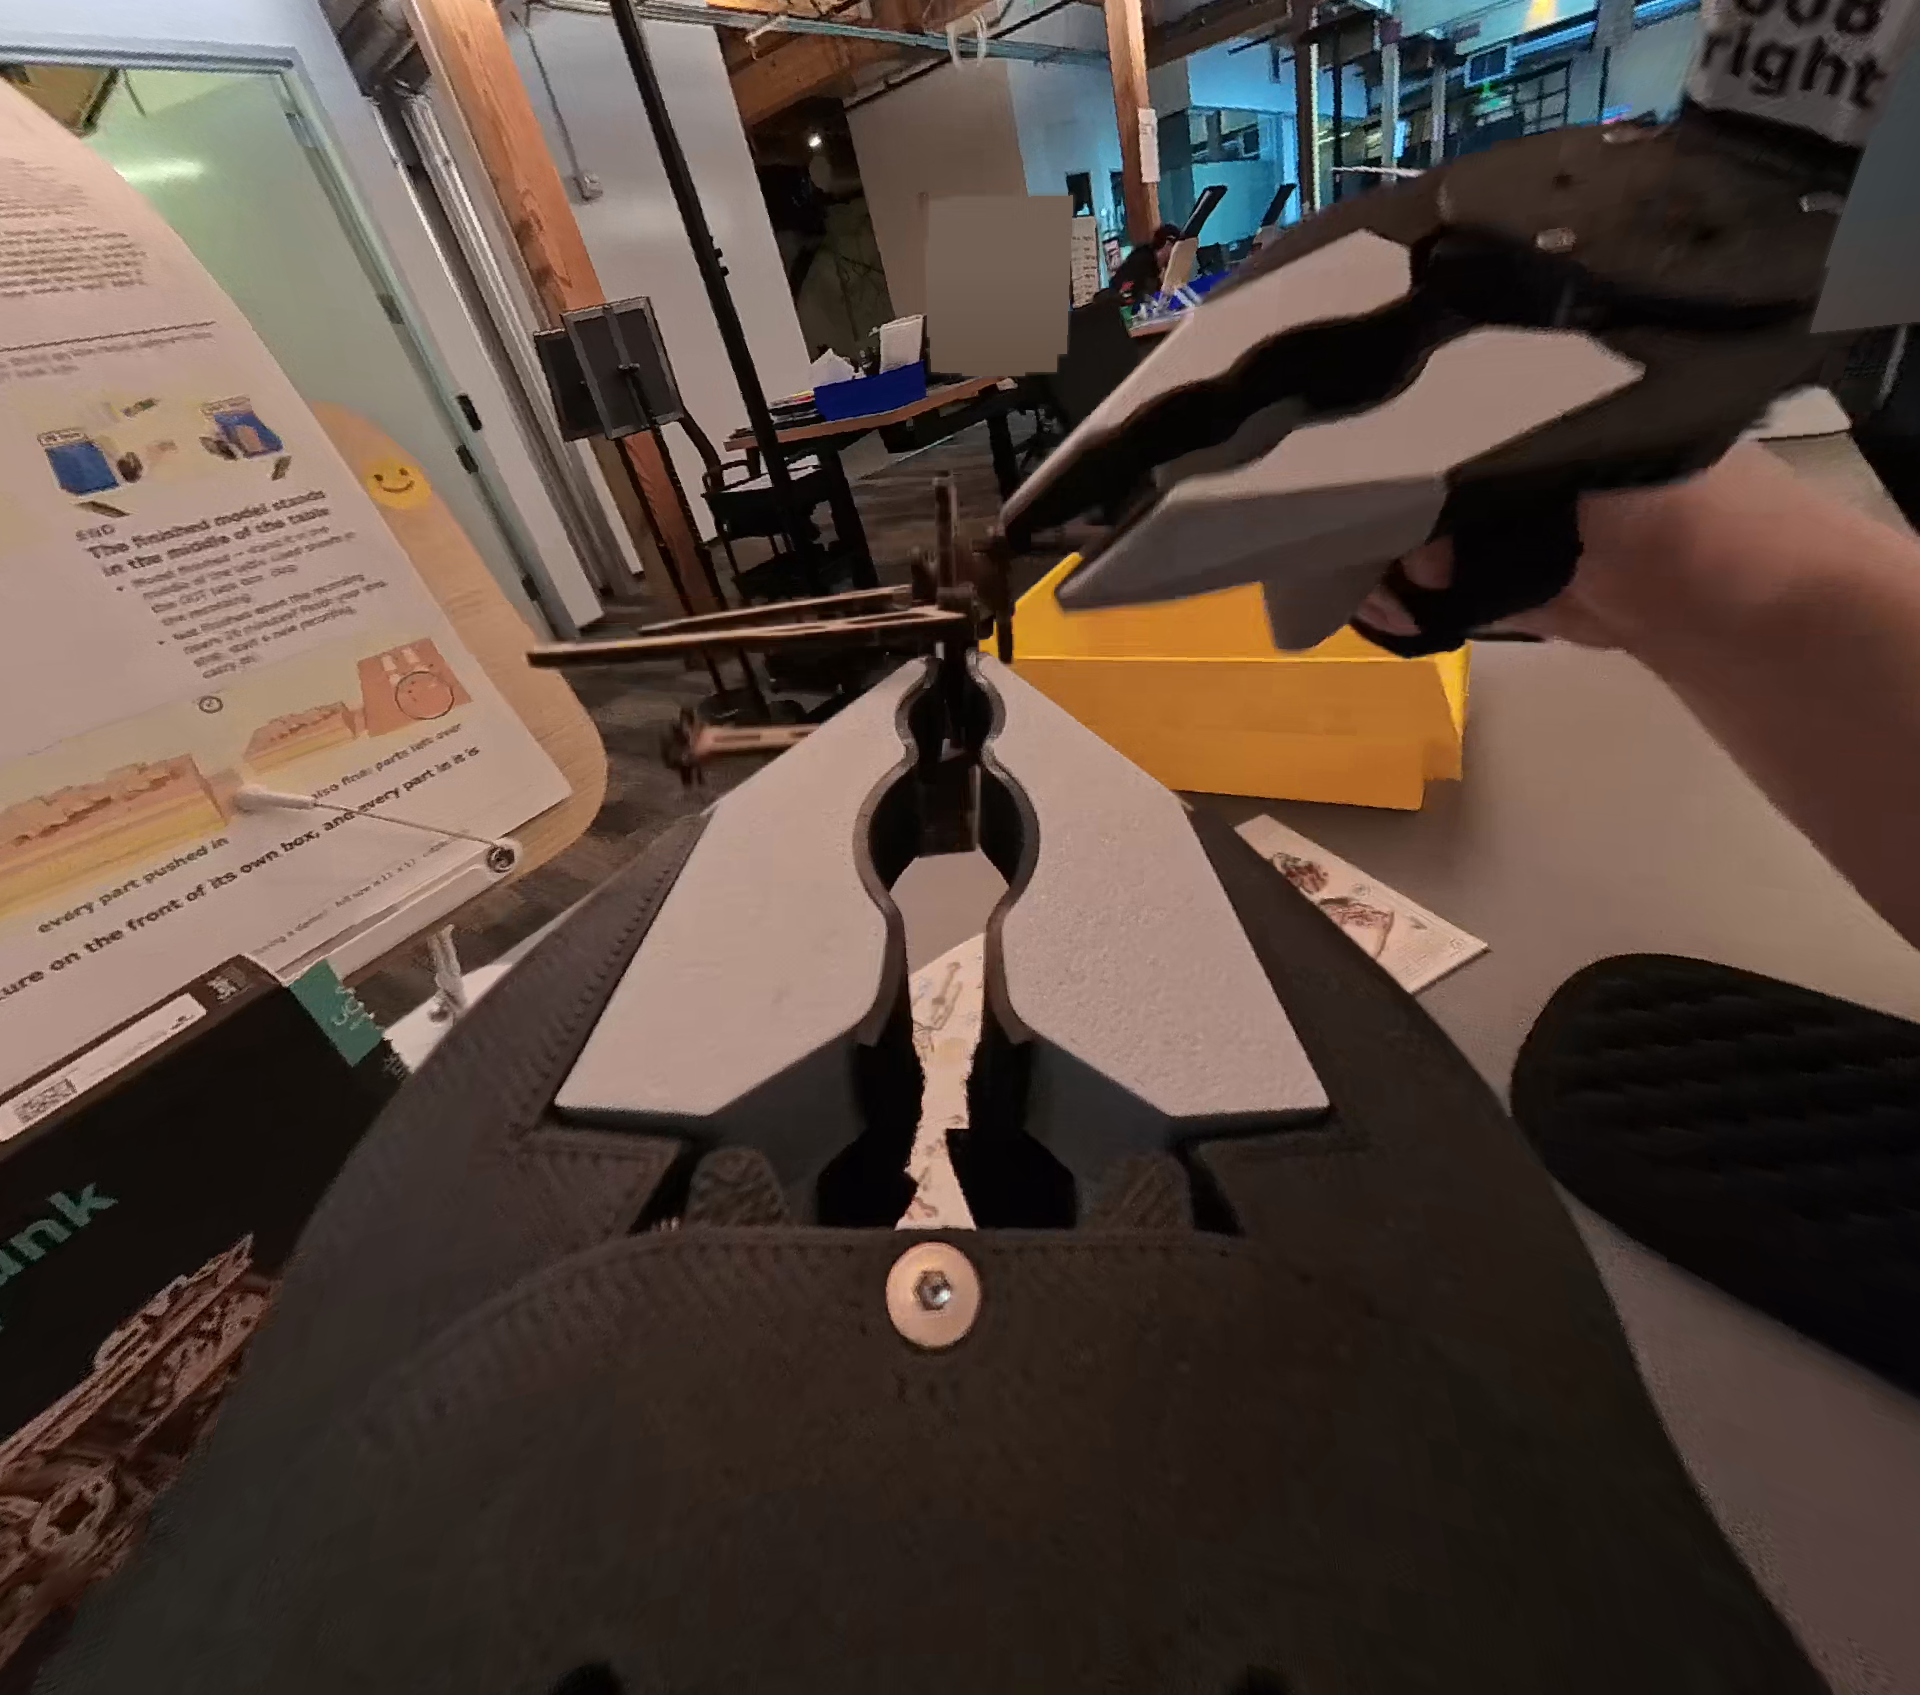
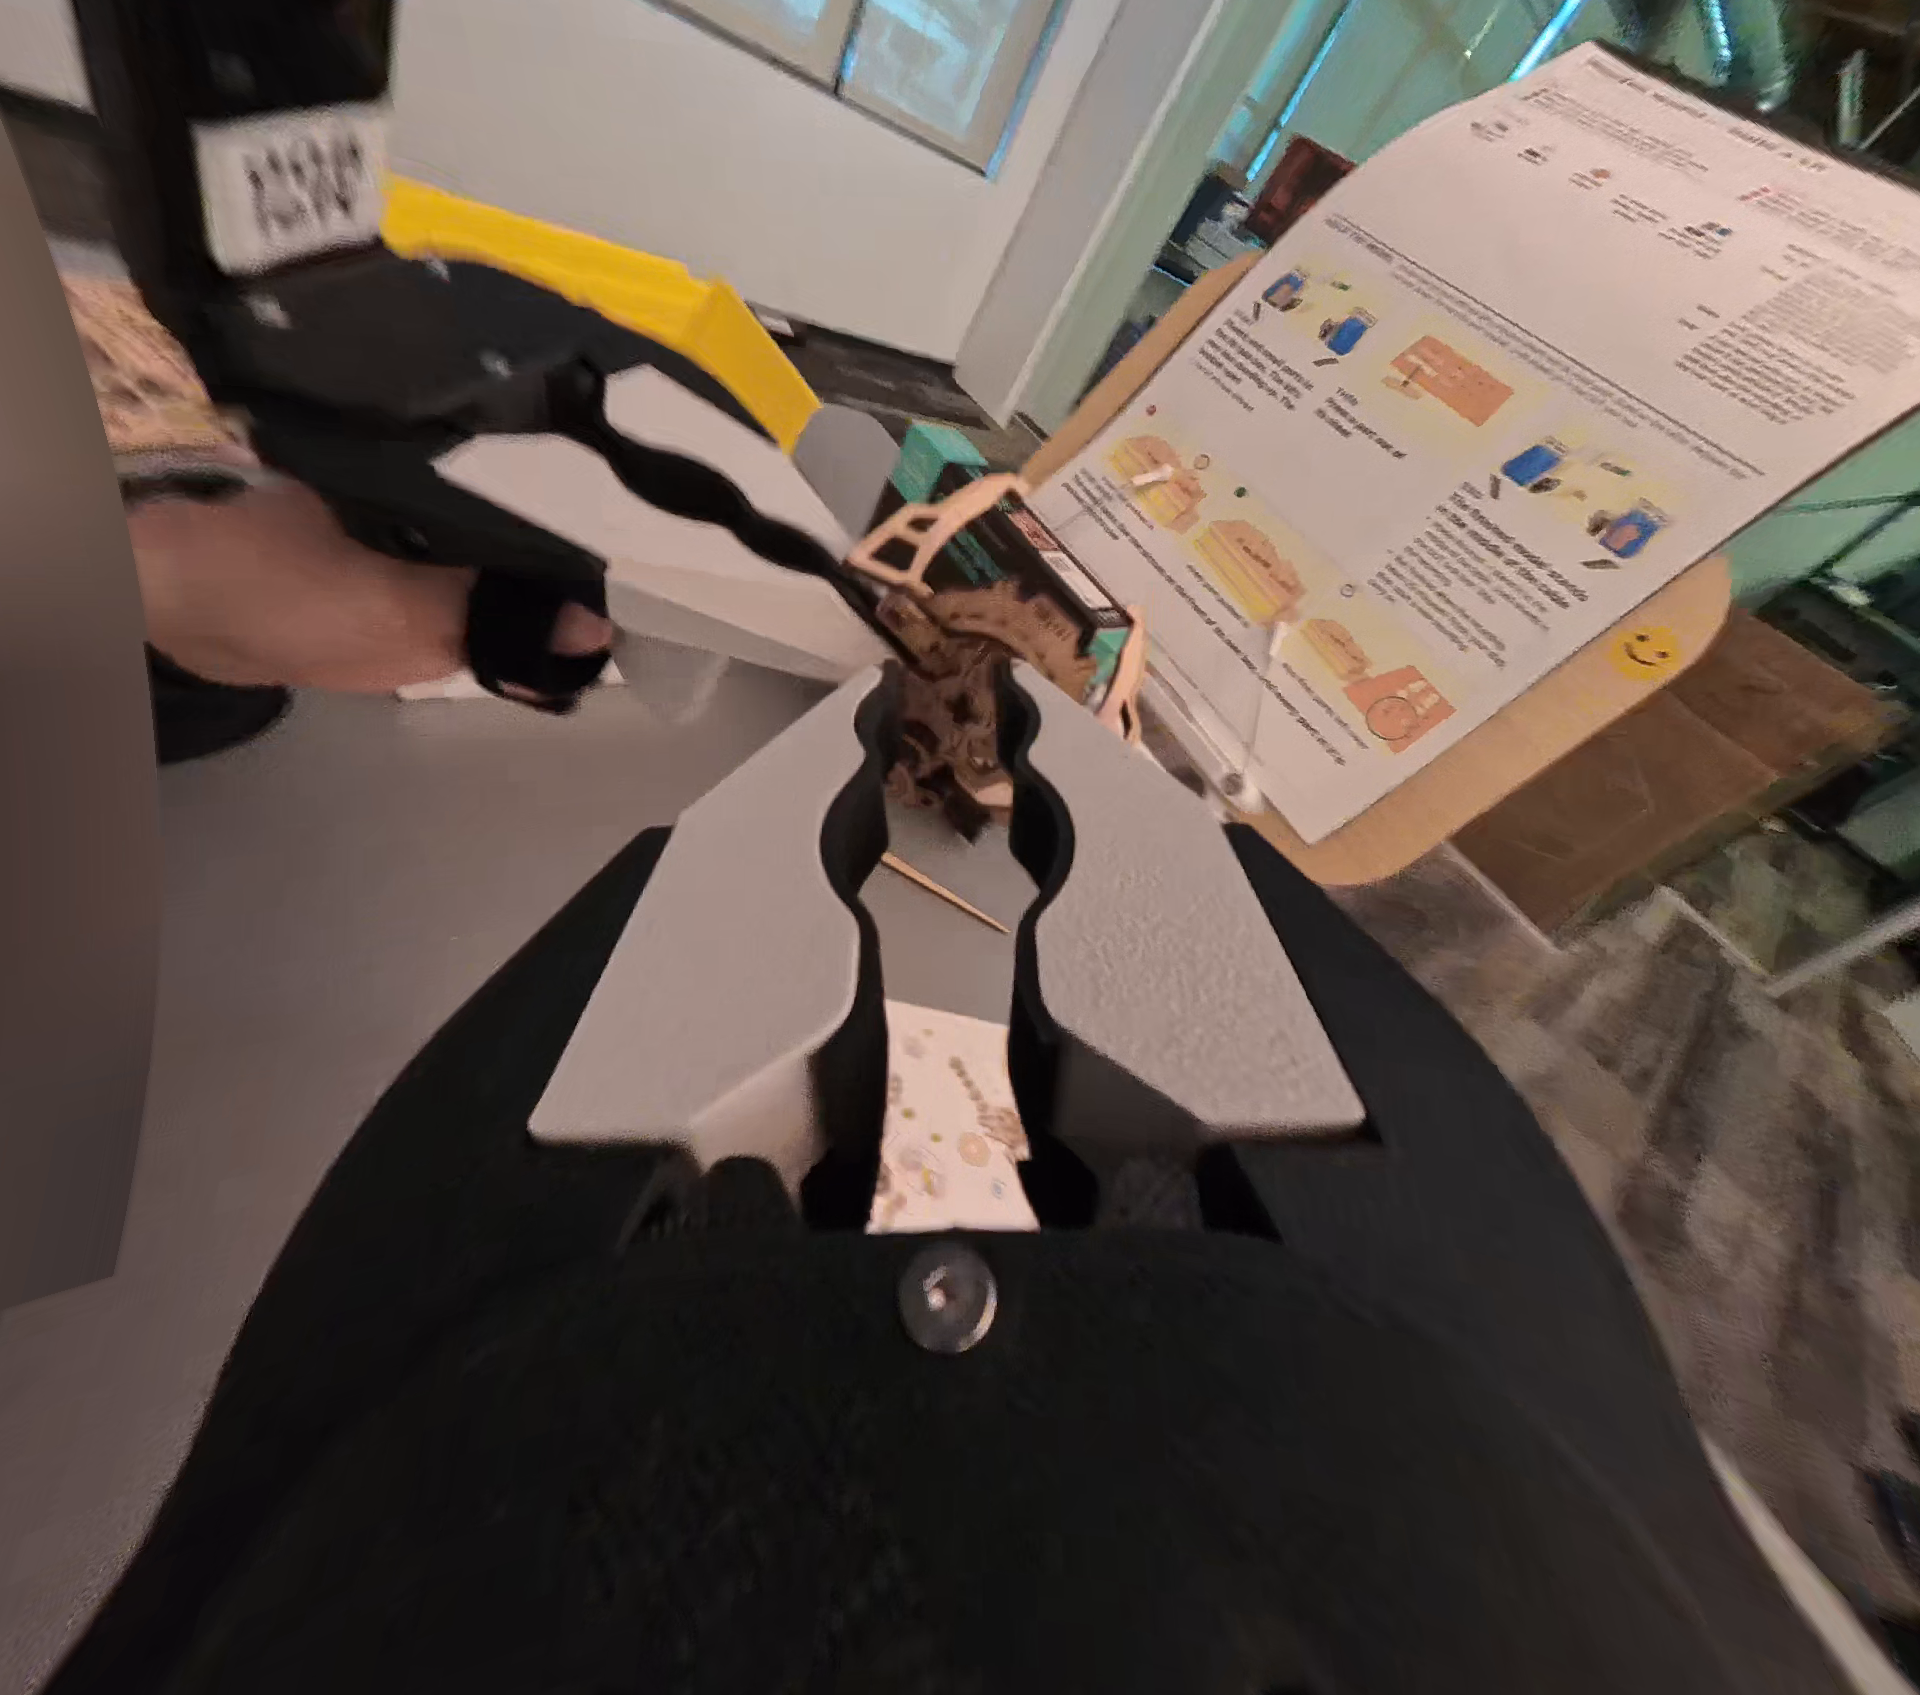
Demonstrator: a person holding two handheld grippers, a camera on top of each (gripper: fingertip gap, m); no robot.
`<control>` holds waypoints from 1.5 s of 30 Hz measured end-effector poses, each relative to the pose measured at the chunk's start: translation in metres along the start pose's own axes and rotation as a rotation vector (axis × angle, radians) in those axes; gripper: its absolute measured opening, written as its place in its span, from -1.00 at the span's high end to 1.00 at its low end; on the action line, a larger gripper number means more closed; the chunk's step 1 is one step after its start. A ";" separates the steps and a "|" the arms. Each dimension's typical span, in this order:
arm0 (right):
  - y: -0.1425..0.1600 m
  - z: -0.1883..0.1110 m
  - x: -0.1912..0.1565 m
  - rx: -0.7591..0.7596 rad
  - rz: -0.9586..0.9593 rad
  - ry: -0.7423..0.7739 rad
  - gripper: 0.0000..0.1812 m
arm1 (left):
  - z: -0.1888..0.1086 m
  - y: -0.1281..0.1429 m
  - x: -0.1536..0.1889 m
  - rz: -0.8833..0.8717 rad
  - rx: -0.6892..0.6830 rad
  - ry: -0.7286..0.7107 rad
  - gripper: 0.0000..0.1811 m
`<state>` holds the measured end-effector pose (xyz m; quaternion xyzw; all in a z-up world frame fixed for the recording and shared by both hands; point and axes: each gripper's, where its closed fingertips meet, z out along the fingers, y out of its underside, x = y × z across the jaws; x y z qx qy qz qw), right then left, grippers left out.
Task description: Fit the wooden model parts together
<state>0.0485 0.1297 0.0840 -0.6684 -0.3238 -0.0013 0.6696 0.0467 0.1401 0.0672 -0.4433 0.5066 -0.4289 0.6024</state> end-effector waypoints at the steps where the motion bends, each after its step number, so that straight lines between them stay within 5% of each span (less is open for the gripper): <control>1: -0.005 -0.005 0.005 0.033 0.062 -0.004 0.83 | 0.000 0.001 0.001 0.005 0.012 0.017 1.00; 6: -0.016 -0.018 0.034 0.156 0.442 0.039 0.80 | 0.000 0.000 0.003 -0.042 0.057 0.053 1.00; 10: -0.012 -0.010 0.024 0.141 0.532 -0.039 0.76 | 0.000 -0.003 0.009 -0.165 0.077 0.132 1.00; 22: 0.014 0.013 0.009 -0.024 0.152 0.059 0.68 | -0.016 -0.020 -0.033 -0.619 0.215 0.193 1.00; 34: 0.004 -0.031 0.035 -0.006 0.151 0.076 0.69 | -0.015 -0.030 -0.012 -0.453 0.224 0.223 1.00; 45: 0.005 -0.027 0.027 0.008 0.082 0.036 0.65 | -0.011 -0.024 -0.009 -0.599 0.232 0.283 1.00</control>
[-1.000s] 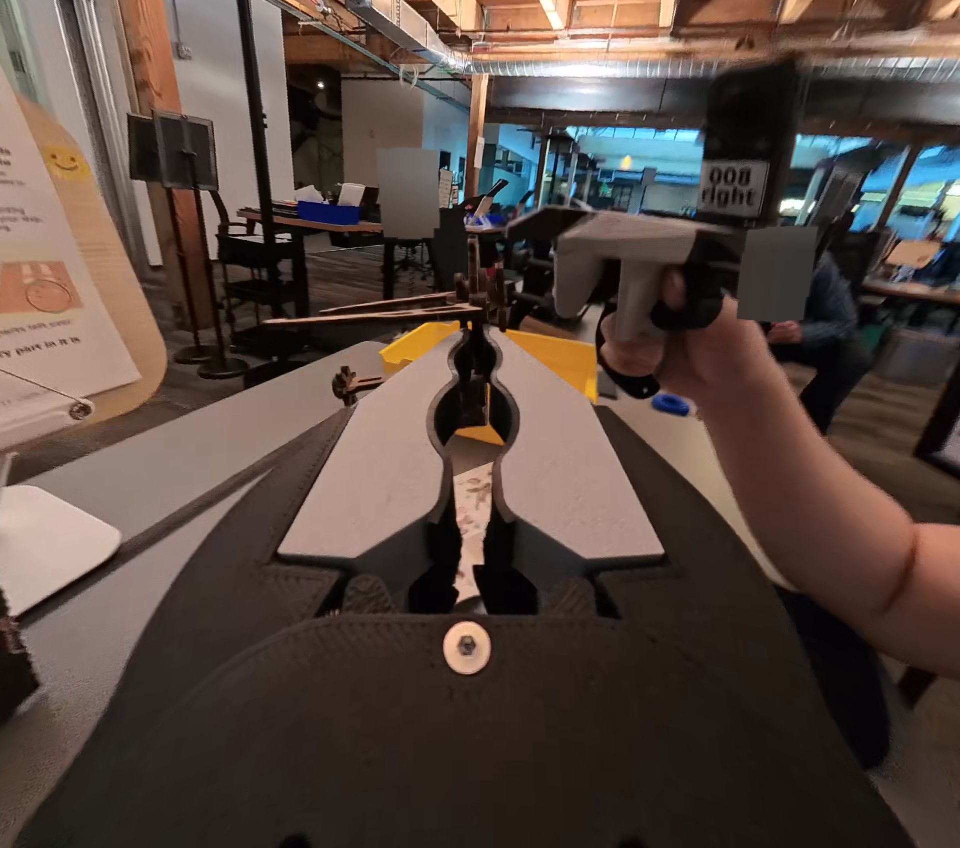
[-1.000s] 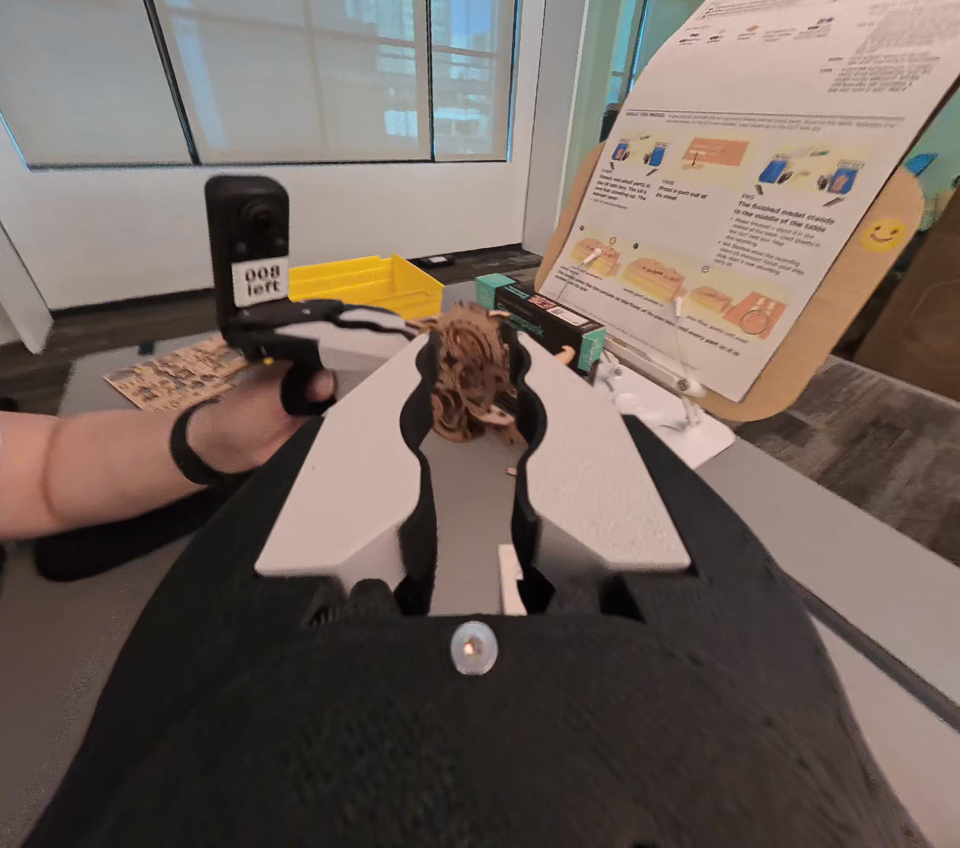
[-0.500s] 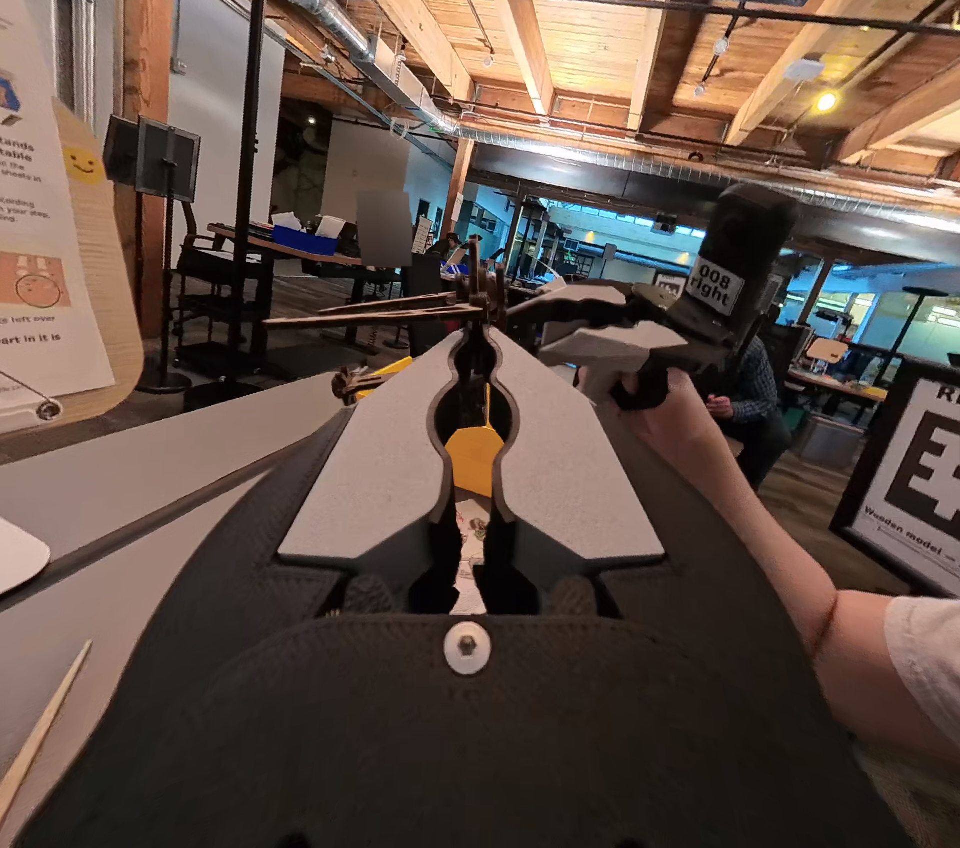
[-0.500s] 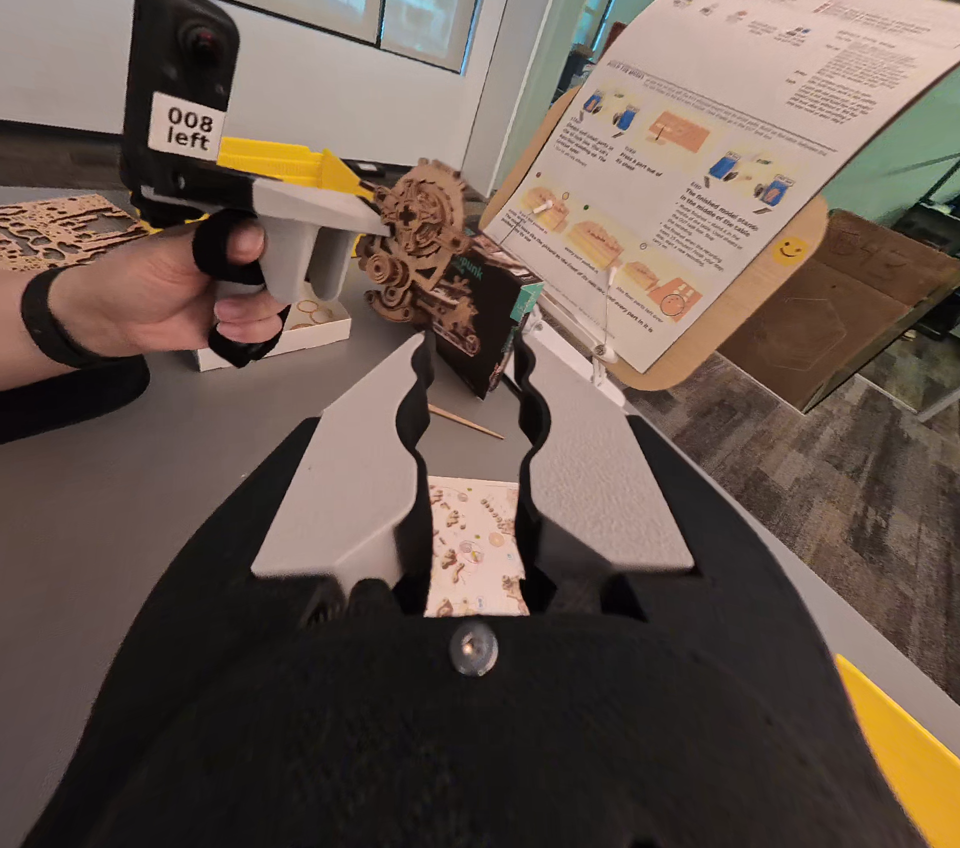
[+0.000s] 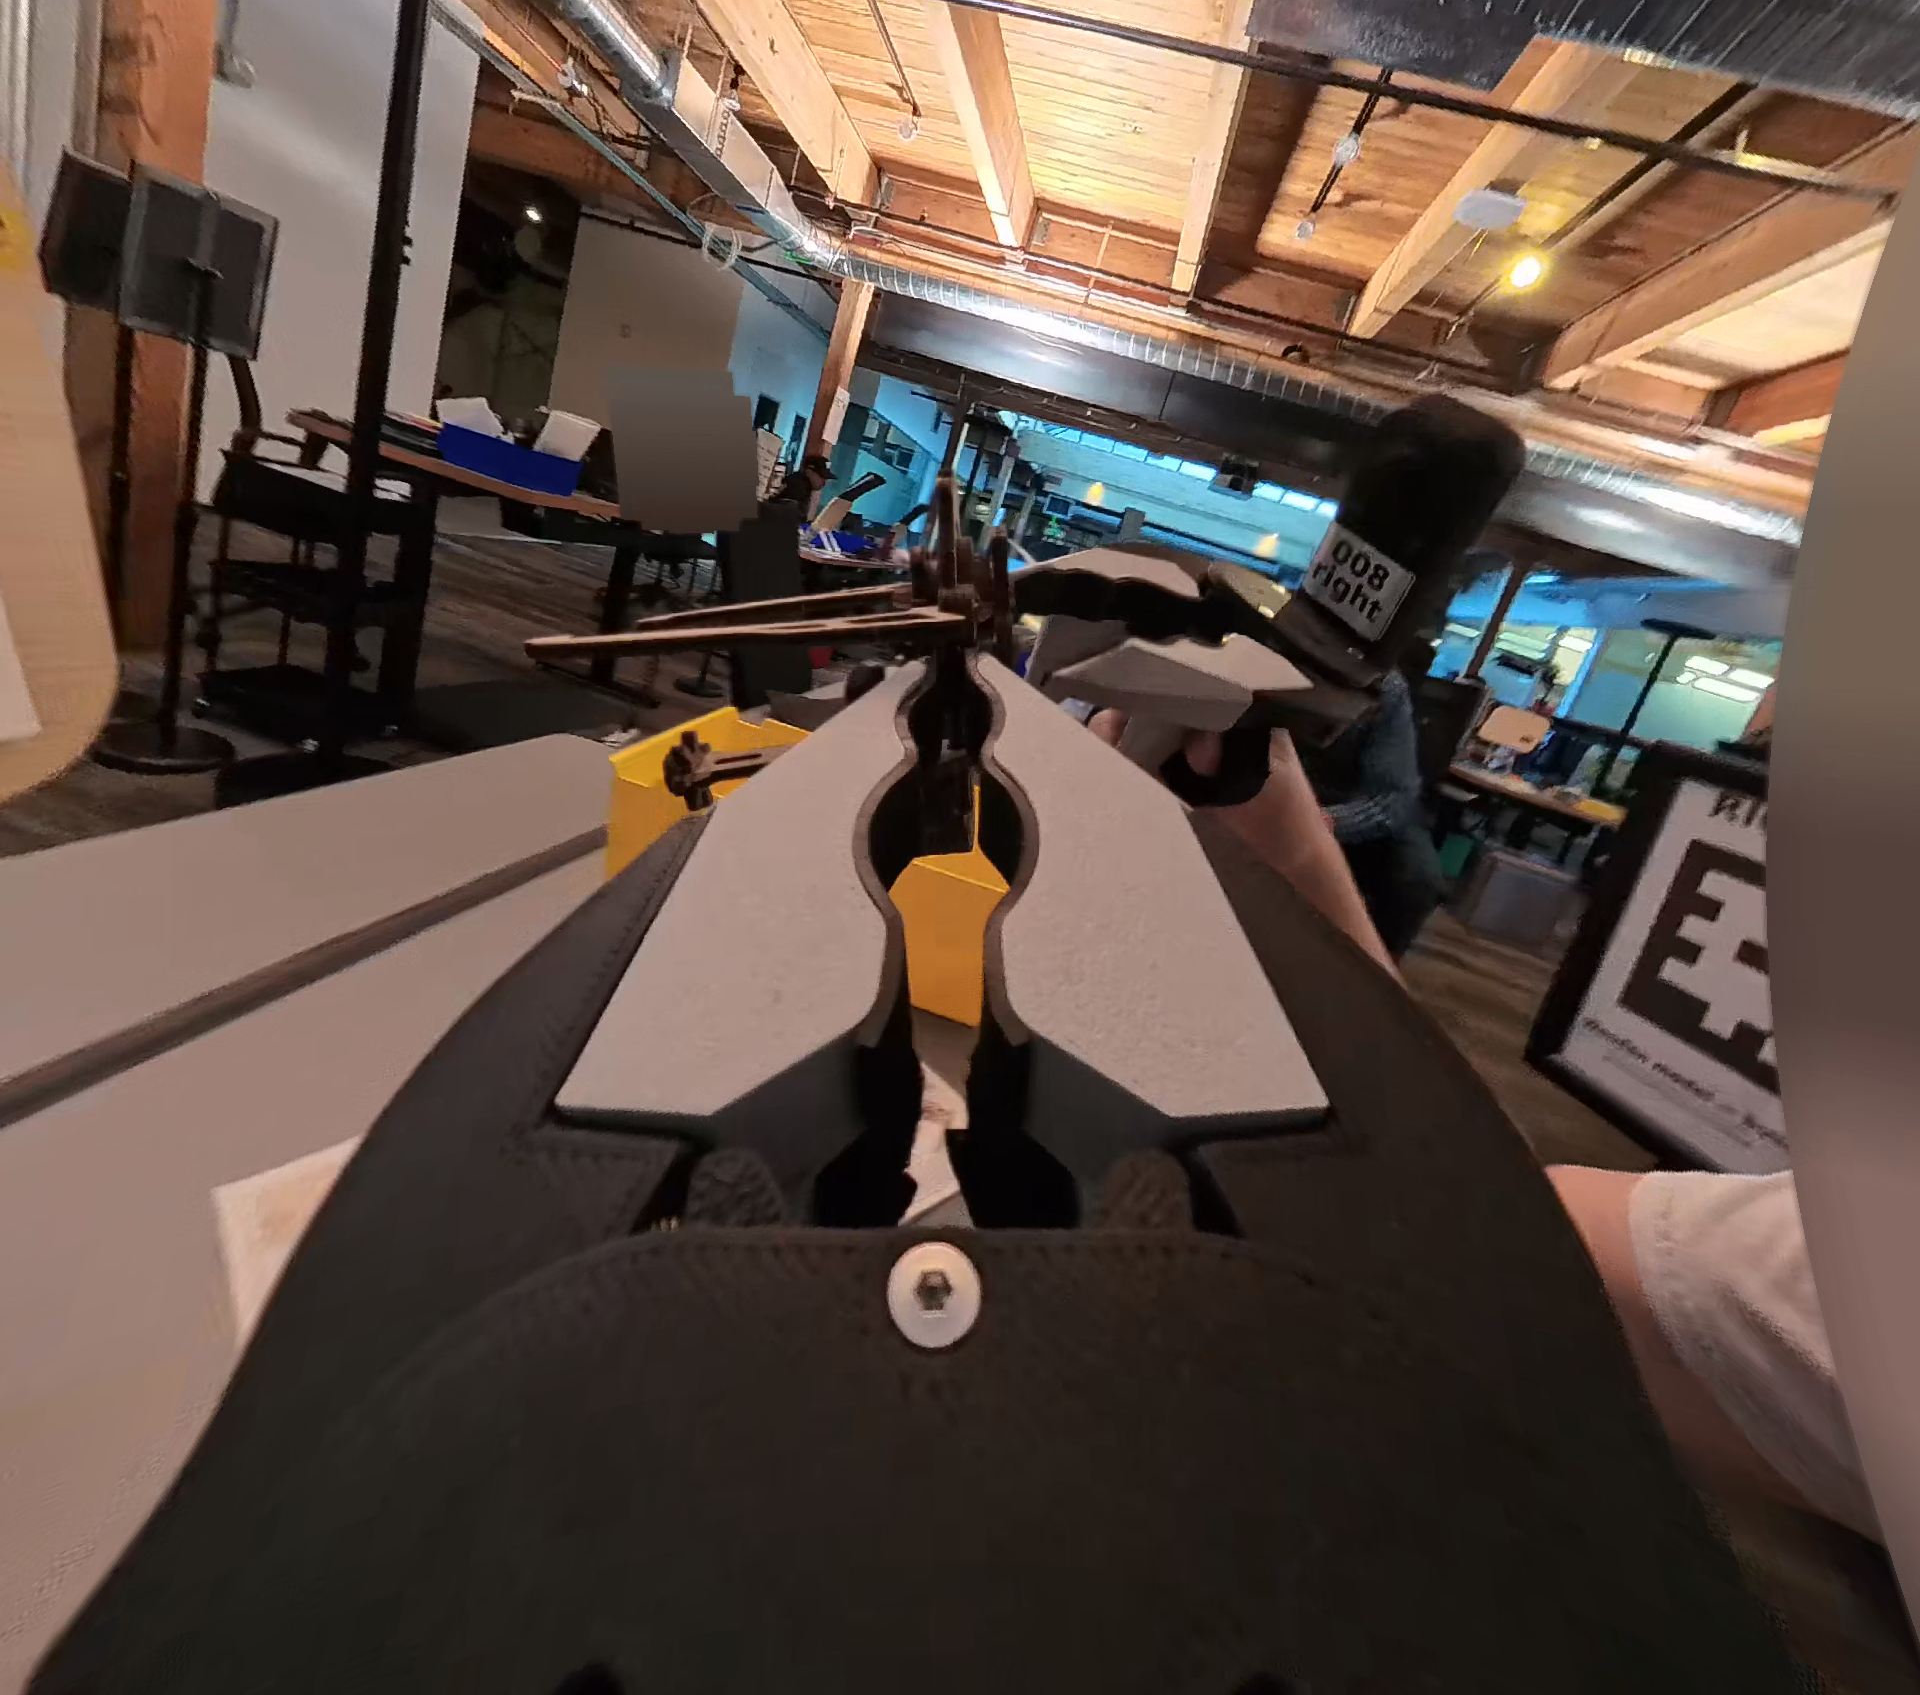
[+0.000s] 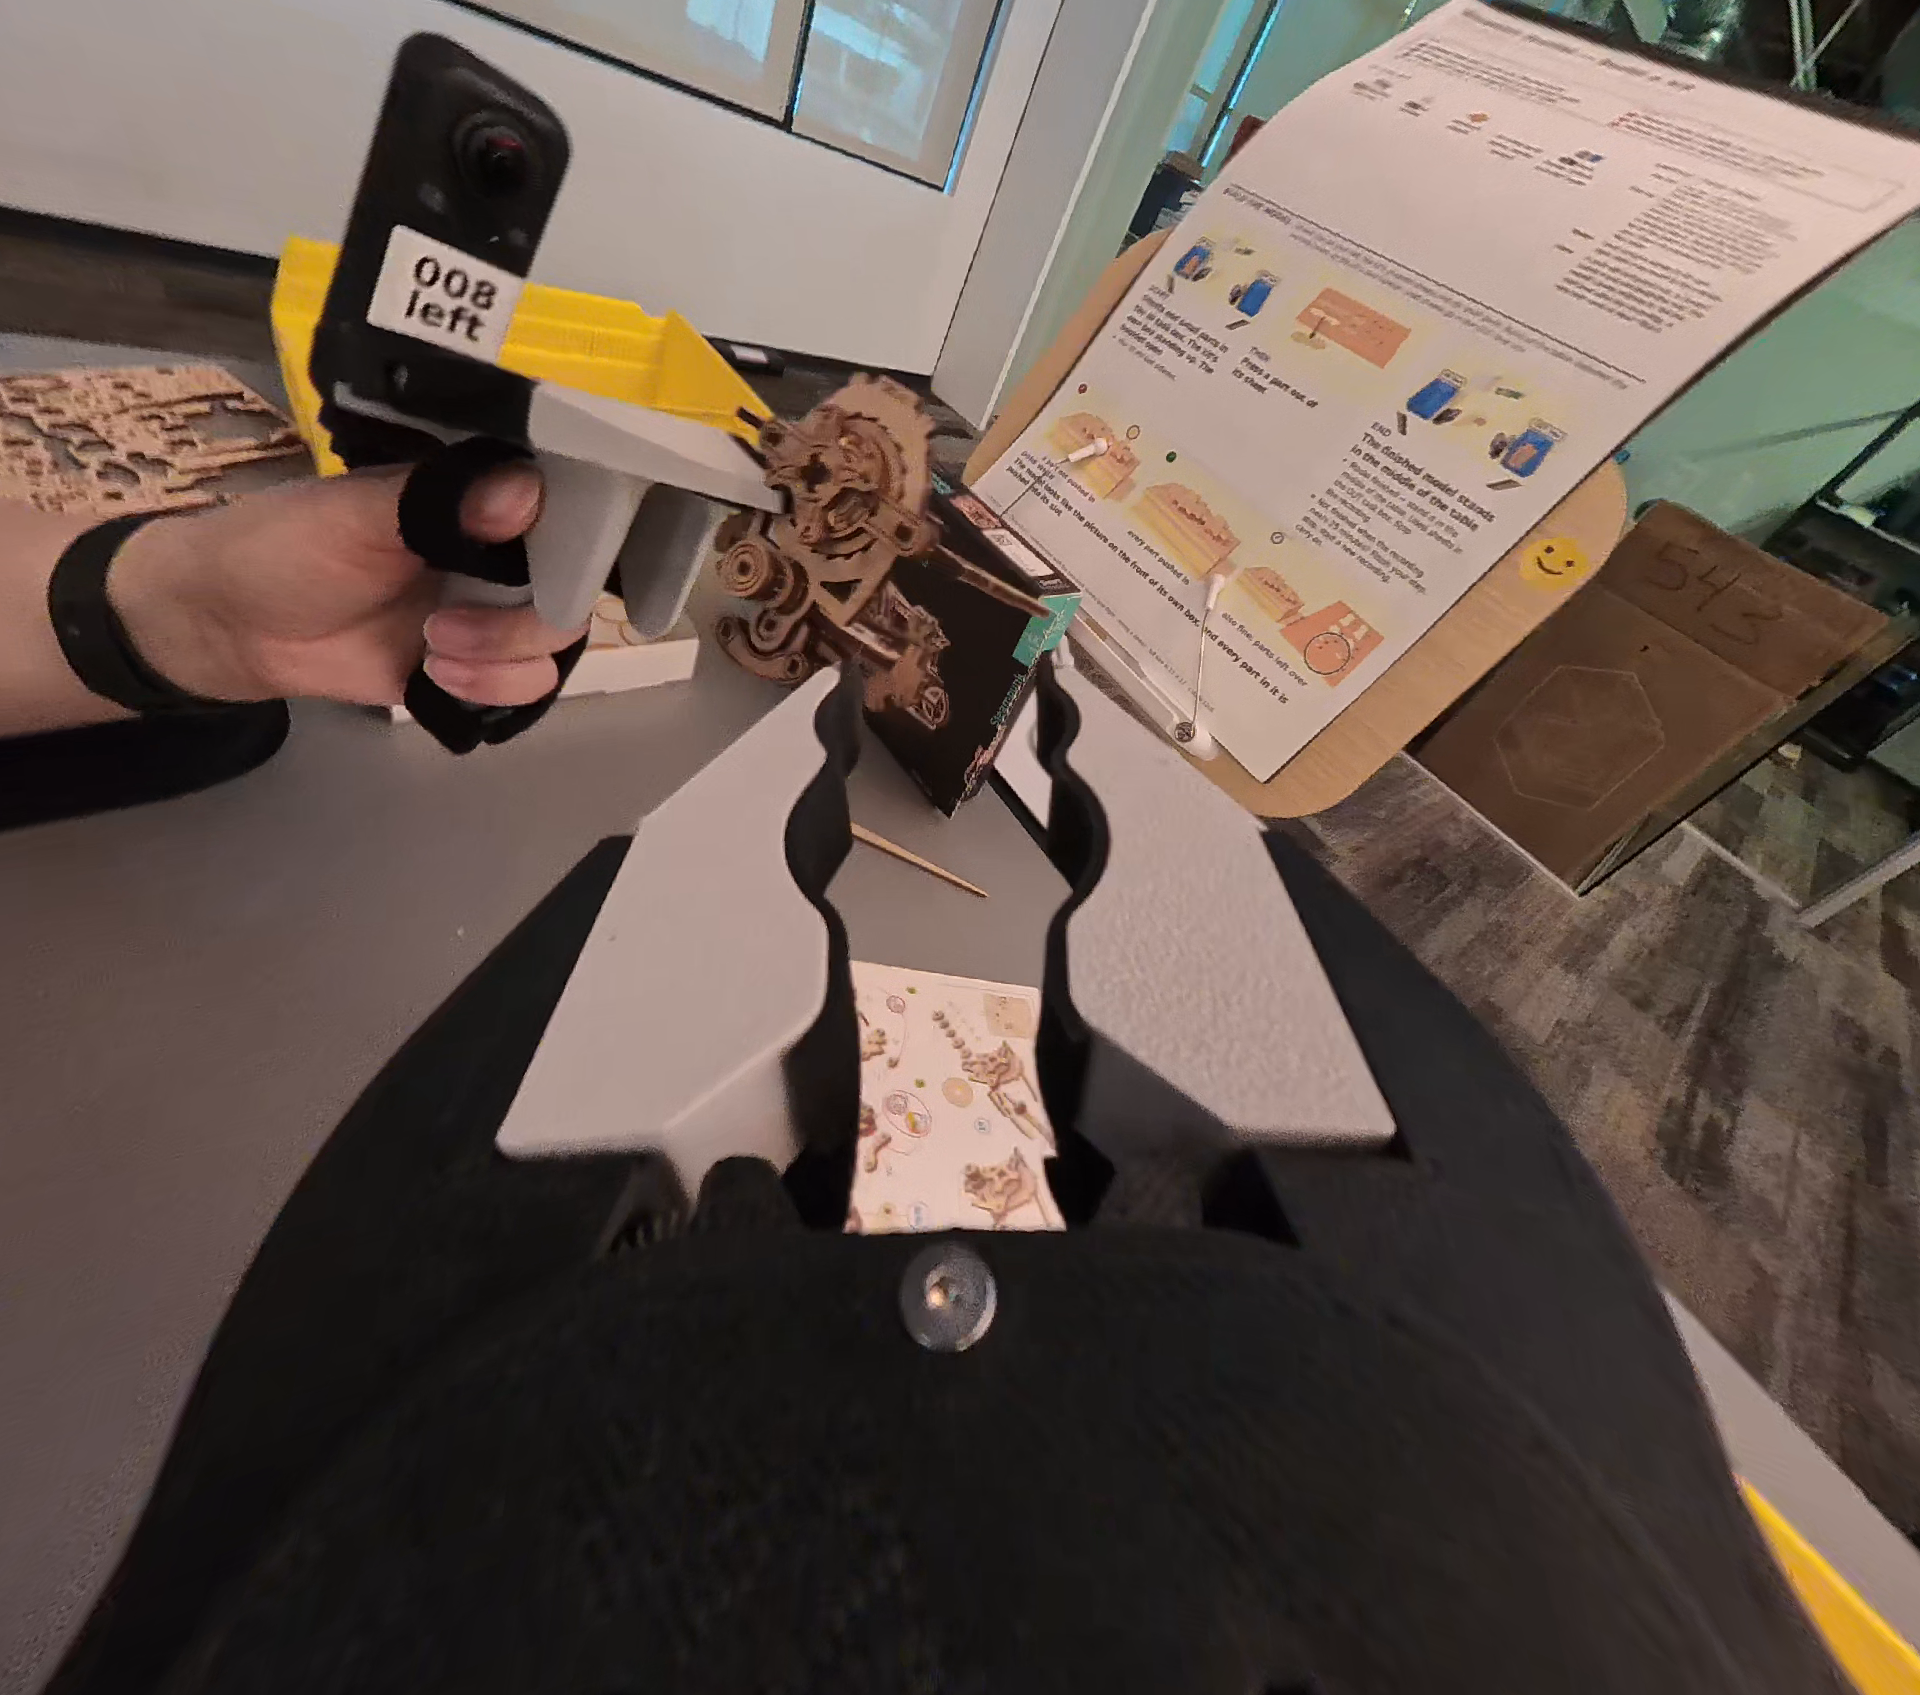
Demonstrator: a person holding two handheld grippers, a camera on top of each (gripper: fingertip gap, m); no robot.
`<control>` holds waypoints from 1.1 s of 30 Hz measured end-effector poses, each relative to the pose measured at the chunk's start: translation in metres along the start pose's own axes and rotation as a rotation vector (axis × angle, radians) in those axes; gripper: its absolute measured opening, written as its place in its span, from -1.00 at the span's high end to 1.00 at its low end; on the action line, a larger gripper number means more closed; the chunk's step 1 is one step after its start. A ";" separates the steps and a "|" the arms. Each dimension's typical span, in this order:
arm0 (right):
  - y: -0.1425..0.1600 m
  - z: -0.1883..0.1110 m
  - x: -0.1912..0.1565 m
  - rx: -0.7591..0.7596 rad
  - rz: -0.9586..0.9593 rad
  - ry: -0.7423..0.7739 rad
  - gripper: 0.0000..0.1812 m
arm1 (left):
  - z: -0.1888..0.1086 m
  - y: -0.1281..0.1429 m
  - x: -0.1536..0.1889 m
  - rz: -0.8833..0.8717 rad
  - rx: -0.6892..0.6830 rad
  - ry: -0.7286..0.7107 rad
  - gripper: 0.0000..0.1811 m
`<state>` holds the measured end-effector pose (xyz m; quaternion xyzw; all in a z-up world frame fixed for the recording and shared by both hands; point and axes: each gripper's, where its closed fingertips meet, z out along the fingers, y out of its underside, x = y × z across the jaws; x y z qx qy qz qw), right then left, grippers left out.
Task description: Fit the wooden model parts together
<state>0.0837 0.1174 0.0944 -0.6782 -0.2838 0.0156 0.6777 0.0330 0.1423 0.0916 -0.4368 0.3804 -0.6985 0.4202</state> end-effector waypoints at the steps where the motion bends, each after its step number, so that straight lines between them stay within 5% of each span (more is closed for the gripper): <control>1: 0.002 0.001 -0.002 -0.011 -0.022 -0.003 0.65 | 0.000 0.001 -0.002 -0.043 0.004 0.002 1.00; 10: 0.018 -0.002 0.004 -0.081 -0.130 0.017 0.58 | -0.011 0.015 -0.048 -0.749 0.238 0.052 1.00; 16: 0.026 0.000 -0.002 -0.103 -0.131 -0.030 0.53 | -0.011 0.016 -0.045 -0.746 0.302 0.074 1.00; 25: 0.015 0.005 -0.024 -0.046 -0.375 -0.030 0.39 | -0.018 0.009 -0.041 -1.111 0.487 0.277 1.00; 33: 0.017 0.013 -0.032 -0.053 -0.421 -0.030 0.39 | -0.021 0.017 -0.045 -1.230 0.552 0.282 1.00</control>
